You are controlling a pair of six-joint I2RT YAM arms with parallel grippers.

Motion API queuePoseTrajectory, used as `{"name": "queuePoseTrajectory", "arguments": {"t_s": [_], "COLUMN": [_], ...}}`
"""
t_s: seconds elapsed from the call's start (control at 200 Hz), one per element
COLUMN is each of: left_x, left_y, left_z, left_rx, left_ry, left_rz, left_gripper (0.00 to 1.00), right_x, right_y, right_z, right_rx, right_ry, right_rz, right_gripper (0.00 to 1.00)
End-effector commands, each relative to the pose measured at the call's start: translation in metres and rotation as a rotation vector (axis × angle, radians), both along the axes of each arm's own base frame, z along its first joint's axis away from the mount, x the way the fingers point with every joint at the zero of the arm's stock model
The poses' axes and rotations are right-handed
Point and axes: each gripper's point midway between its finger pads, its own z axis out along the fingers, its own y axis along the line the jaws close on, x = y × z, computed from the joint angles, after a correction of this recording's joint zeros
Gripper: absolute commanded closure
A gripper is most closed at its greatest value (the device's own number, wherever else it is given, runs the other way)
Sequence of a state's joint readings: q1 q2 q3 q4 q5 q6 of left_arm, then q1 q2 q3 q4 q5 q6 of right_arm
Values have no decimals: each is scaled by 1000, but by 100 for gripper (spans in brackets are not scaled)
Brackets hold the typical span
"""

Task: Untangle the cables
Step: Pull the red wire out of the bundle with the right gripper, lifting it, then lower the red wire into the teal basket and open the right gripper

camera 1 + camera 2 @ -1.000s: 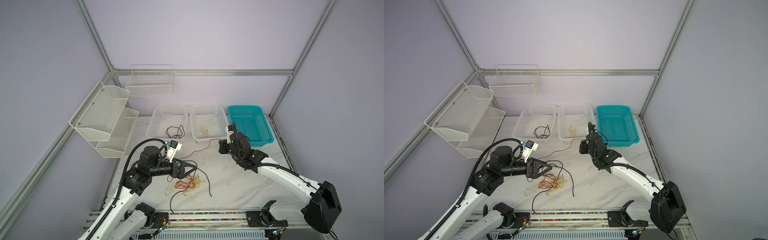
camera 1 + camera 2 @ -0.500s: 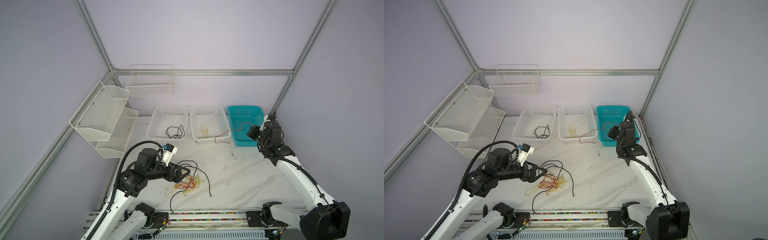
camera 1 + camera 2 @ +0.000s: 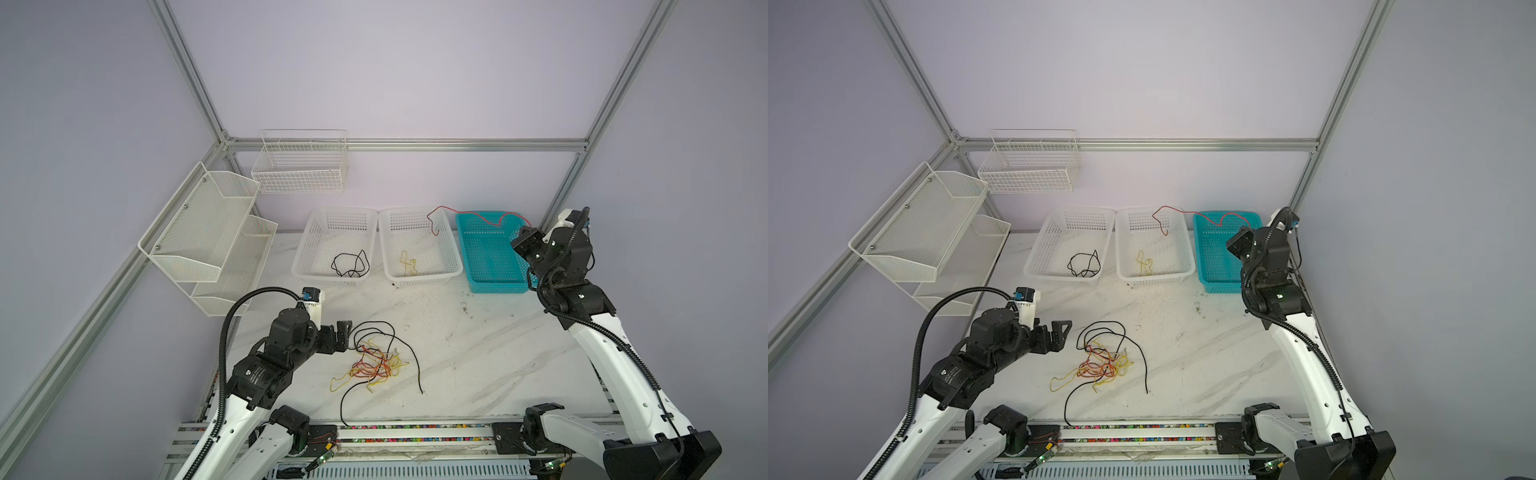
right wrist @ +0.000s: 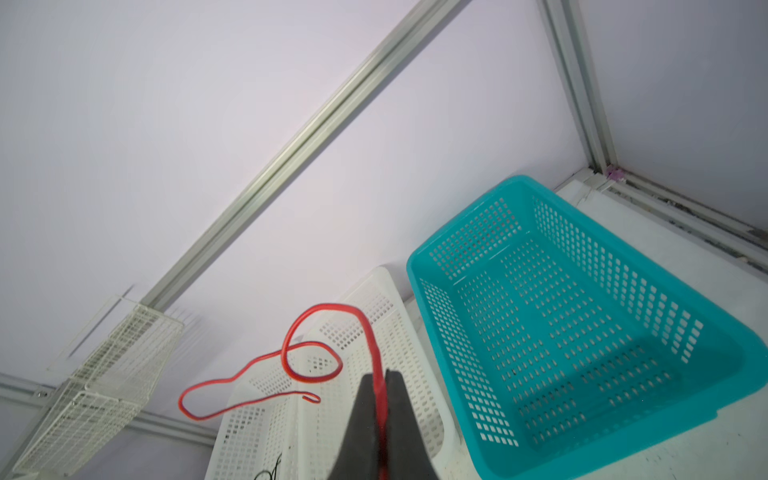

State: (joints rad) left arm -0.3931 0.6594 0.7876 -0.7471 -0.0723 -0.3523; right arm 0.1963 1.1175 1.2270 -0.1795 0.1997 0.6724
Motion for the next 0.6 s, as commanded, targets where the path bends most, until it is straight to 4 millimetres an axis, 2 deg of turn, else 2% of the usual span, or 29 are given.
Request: {"name": "queuePoseTrajectory", "arguments": {"t_s": [0.0,0.125,0.275,0.595], "left_x": [11,12,13,13], "left_y": [17,20,20,18], "left_z": [-8,-12,-15,-19], "left_rx": [46,64,68,65], "left_ry": [-30,-14,-3,9], "left_rz": [99,119,122,114], "left_gripper": [0,0,0,0], "right_x": [-11,-16,-18,-16], "right_y": [-26,-46,-66,-80], "right_z": [20,27,16,0], "right_rx": [53,68,70,90], "right_ry": [-41,-56,-19,2], "right_rz": [-147,-268,-407,-523], "right_gripper": [100,100,100,100]}}
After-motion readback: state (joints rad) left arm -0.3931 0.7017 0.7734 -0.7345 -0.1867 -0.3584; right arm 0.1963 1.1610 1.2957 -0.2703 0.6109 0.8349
